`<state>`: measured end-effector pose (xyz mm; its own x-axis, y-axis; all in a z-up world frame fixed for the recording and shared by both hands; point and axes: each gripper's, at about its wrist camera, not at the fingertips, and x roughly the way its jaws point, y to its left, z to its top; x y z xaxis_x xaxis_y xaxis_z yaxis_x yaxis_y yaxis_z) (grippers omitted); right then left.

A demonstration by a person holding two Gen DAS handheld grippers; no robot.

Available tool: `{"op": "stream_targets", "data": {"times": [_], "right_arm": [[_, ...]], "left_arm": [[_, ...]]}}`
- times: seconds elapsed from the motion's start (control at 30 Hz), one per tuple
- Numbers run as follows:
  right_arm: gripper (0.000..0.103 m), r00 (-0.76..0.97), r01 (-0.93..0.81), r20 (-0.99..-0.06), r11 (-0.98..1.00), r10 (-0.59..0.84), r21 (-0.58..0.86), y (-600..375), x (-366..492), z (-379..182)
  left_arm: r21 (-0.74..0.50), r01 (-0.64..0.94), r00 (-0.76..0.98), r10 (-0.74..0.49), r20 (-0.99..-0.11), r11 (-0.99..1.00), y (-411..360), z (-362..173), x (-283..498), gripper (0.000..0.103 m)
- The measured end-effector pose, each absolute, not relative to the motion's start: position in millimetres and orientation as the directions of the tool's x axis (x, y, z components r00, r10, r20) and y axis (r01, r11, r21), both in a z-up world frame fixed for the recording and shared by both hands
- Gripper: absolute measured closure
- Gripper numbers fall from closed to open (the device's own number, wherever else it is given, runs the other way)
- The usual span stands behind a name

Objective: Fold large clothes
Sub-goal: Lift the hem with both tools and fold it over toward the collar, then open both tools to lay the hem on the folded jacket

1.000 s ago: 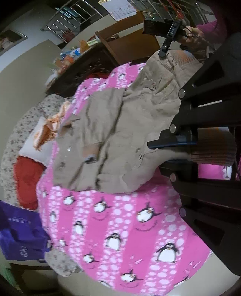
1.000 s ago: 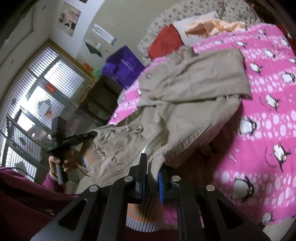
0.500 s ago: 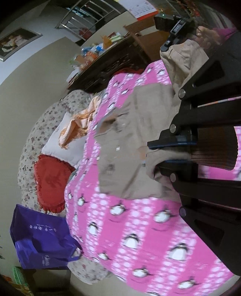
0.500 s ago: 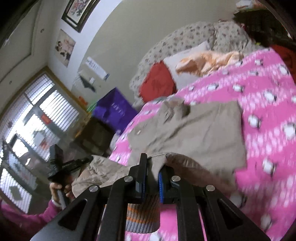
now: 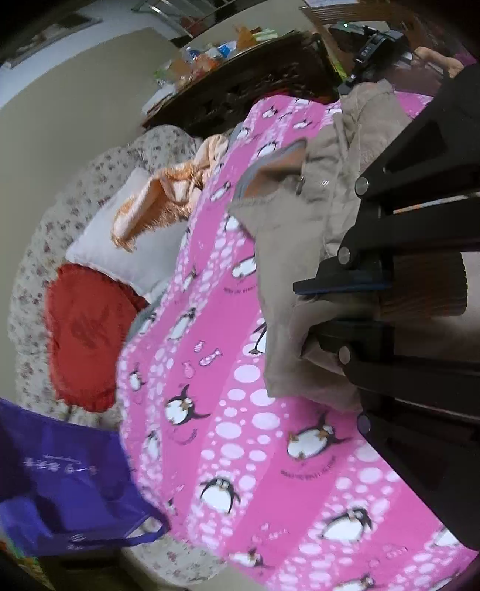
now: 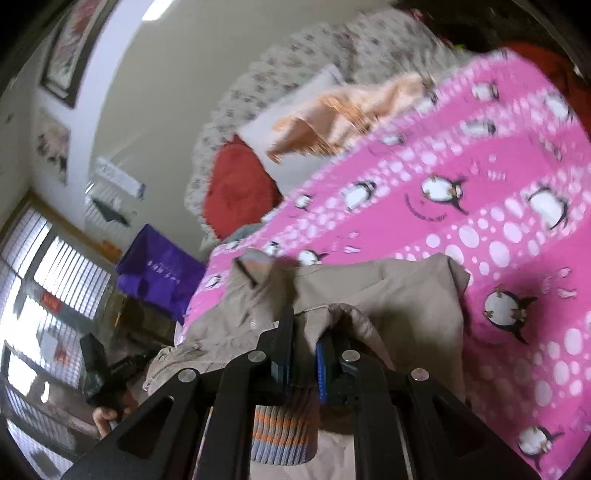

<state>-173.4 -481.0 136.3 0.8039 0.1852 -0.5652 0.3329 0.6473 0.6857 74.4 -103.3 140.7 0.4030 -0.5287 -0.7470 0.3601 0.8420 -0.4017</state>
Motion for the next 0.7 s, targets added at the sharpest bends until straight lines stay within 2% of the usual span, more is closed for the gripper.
{"op": "stream_targets", "data": {"times": [0.03, 0.07, 0.1, 0.13, 0.17, 0.2, 0.27, 0.37, 0.43, 0.5, 0.63, 0.7], "right_arm": [[0.087, 0.790, 0.352, -0.585, 0.645, 0.184, 0.678, -484, -168, 130], [0.081, 0.775, 0.366, -0.606, 0.655, 0.179, 0.662, -486, -164, 127], [0.076, 0.767, 0.365, -0.616, 0.668, 0.179, 0.649, -487, -164, 127], [0.075, 0.770, 0.361, -0.614, 0.674, 0.174, 0.644, -487, -167, 128], [0.072, 0.779, 0.353, -0.605, 0.683, 0.164, 0.640, -487, -172, 132], [0.063, 0.788, 0.346, -0.596, 0.692, 0.152, 0.634, -486, -179, 137], [0.054, 0.811, 0.343, -0.576, 0.720, 0.096, 0.604, -482, -199, 147], [0.054, 0.804, 0.302, -0.585, 0.774, 0.107, 0.557, -470, -218, 153], [0.055, 0.765, 0.255, -0.626, 0.821, 0.153, 0.512, -452, -224, 148], [0.055, 0.721, 0.217, -0.673, 0.868, 0.166, 0.447, -433, -221, 142], [0.055, 0.621, 0.080, -0.756, 0.943, 0.206, 0.324, -391, -196, 123], [0.055, 0.594, 0.054, -0.771, 0.945, 0.230, 0.323, -383, -172, 116]], "left_arm": [[-0.418, 0.352, 0.383, -0.536, -0.752, 0.838, -104, 134, 79, 0.087], [-0.432, 0.345, 0.370, -0.544, -0.754, 0.833, -105, 132, 82, 0.083], [-0.447, 0.340, 0.361, -0.554, -0.750, 0.827, -103, 131, 83, 0.070], [-0.464, 0.338, 0.363, -0.569, -0.738, 0.819, -99, 134, 83, 0.052], [-0.473, 0.342, 0.377, -0.579, -0.723, 0.812, -94, 139, 81, 0.045], [-0.468, 0.348, 0.398, -0.580, -0.711, 0.812, -89, 144, 78, 0.036], [-0.424, 0.369, 0.444, -0.557, -0.702, 0.827, -81, 158, 70, 0.034], [-0.374, 0.444, 0.434, -0.560, -0.706, 0.815, -73, 169, 55, 0.034], [-0.321, 0.502, 0.416, -0.549, -0.725, 0.803, -72, 168, 38, 0.034], [-0.302, 0.556, 0.371, -0.557, -0.743, 0.774, -74, 160, 23, 0.034], [-0.236, 0.620, 0.259, -0.479, -0.838, 0.748, -100, 120, 7, 0.034], [-0.222, 0.622, 0.219, -0.438, -0.872, 0.751, -115, 105, 11, 0.034]]}}
